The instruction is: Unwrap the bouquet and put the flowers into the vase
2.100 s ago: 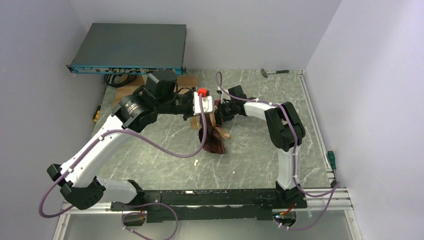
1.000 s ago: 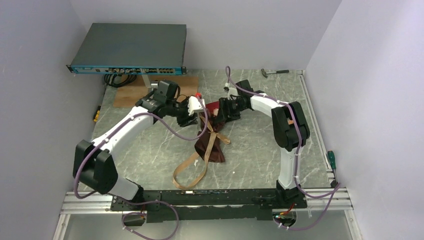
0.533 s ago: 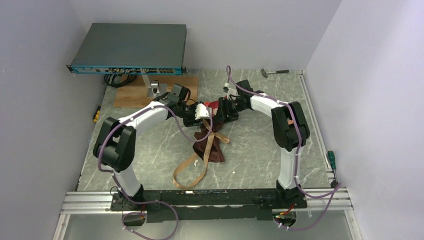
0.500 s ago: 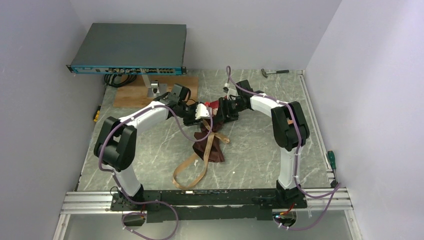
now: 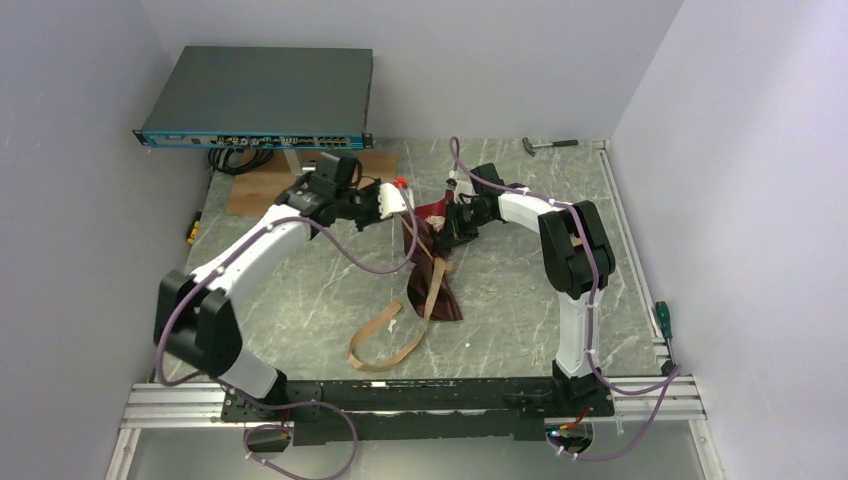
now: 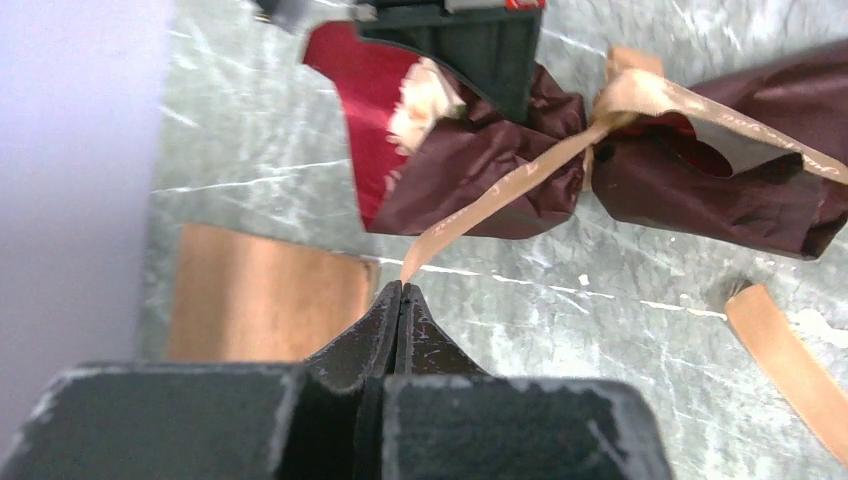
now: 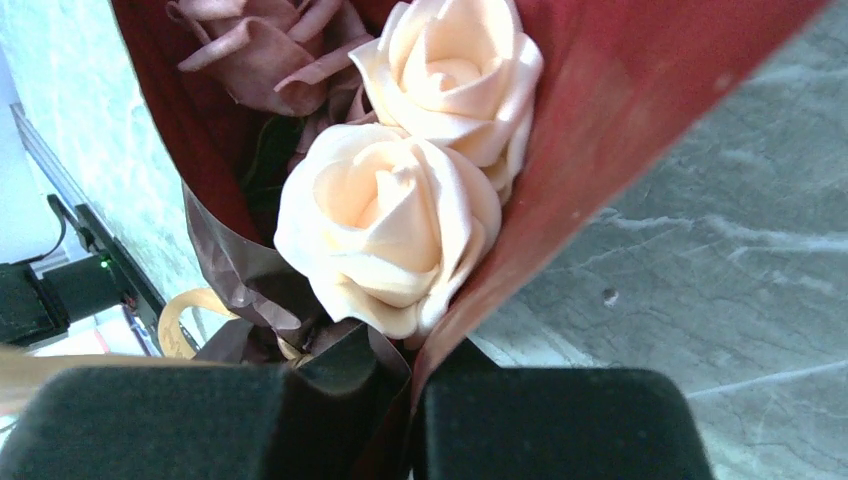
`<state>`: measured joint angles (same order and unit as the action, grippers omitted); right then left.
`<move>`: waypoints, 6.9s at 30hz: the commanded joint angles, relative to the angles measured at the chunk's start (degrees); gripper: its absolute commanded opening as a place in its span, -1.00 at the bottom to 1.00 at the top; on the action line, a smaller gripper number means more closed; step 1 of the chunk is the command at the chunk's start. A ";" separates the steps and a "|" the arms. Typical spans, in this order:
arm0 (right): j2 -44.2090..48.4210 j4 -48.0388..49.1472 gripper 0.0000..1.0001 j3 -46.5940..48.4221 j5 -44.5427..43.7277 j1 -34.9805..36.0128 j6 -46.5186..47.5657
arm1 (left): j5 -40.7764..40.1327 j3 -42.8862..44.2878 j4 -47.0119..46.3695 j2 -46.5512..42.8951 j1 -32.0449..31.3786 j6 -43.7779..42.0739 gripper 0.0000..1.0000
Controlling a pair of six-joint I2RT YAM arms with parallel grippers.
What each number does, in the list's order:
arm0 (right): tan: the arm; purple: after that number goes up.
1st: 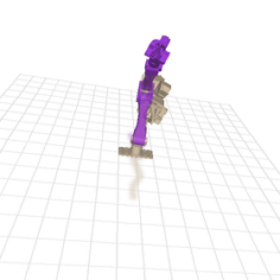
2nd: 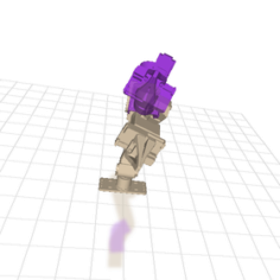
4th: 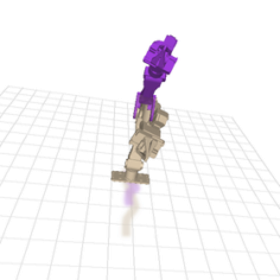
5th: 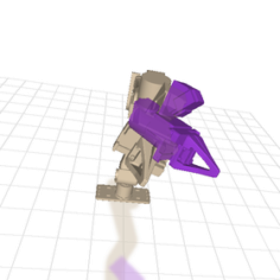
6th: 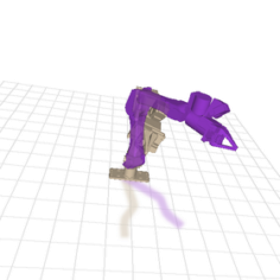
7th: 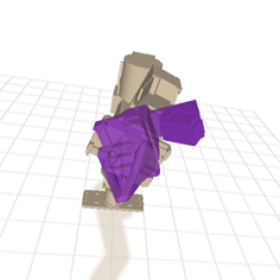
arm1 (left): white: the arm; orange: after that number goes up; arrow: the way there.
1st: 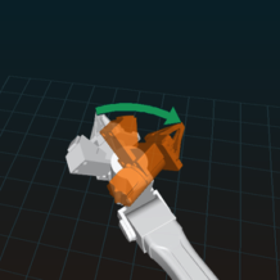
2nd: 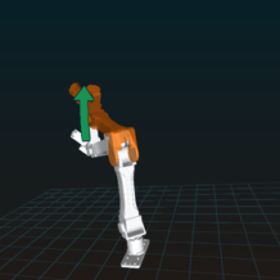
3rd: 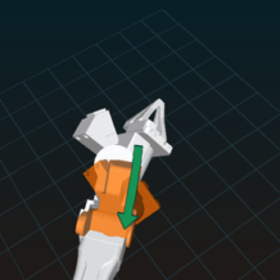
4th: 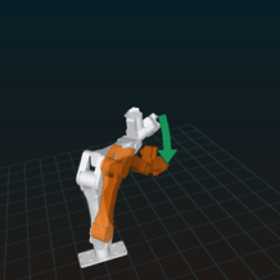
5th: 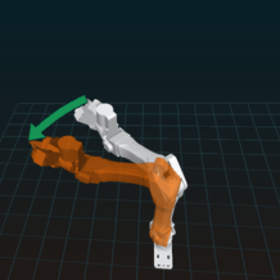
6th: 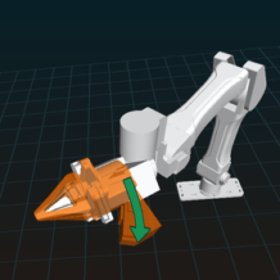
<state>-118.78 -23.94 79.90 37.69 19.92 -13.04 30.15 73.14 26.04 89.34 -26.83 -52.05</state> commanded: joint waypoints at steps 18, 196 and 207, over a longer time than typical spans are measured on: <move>3.38 2.04 -1.00 -1.85 -6.35 0.35 1.79 | -18.95 -0.88 5.43 -21.05 16.34 24.72 -1.00; 5.02 8.08 -0.05 -9.24 7.41 1.50 -6.82 | -0.71 -12.28 -13.12 8.22 -12.37 2.24 -0.97; 3.57 5.38 -0.91 -9.63 -0.12 1.52 -4.13 | 2.01 -9.15 -12.25 2.60 -11.06 5.90 -1.00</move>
<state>-115.33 -18.83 70.65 41.95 21.69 -19.11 28.69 61.30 13.47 97.84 -38.41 -48.14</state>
